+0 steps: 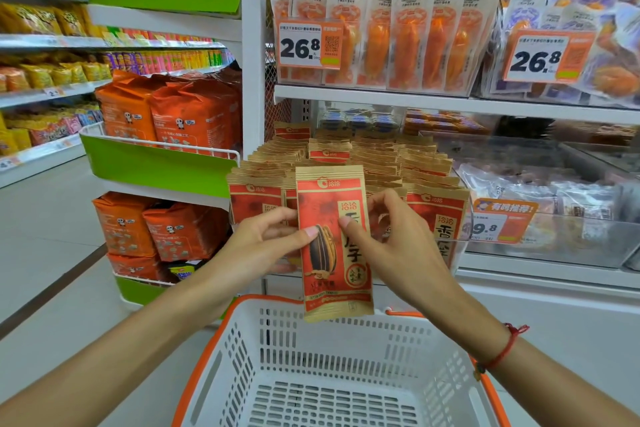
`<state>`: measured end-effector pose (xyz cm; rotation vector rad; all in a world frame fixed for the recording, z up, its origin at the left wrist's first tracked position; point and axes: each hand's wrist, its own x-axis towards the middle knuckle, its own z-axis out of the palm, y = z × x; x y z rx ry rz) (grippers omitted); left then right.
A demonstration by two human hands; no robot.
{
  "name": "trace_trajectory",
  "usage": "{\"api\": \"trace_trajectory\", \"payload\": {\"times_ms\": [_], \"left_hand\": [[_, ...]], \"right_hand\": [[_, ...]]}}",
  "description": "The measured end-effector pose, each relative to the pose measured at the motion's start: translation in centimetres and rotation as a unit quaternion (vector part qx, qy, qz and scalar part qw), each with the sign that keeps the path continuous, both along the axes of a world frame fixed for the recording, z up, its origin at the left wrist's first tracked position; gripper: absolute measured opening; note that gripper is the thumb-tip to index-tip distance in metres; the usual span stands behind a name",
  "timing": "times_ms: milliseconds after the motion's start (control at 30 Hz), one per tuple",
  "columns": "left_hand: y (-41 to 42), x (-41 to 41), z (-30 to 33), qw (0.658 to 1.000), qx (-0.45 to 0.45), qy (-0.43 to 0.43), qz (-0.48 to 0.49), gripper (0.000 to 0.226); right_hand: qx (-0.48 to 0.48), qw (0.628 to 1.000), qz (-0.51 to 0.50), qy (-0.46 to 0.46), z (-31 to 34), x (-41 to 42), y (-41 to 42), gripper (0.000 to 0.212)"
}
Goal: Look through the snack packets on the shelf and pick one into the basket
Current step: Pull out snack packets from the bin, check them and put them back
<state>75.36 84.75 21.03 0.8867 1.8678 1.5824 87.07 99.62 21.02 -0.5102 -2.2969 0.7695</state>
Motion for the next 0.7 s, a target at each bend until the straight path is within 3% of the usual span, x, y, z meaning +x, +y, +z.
{"api": "trace_trajectory", "payload": {"times_ms": [267,533,700], "left_hand": [[0.3,0.4,-0.1,0.999,-0.038,0.009,-0.024,0.02],[0.3,0.9,-0.6,1.0,-0.008,-0.003,-0.006,0.019],[0.2,1.0,-1.0,0.999,0.014,-0.028,0.043,0.018]], "right_hand": [[-0.037,0.995,-0.027,0.093,0.0,0.0,1.2,0.022],[-0.054,0.995,-0.015,0.084,-0.1,0.1,0.9,0.016],[-0.026,0.998,0.057,-0.027,-0.5,0.3,-0.7,0.066]]}}
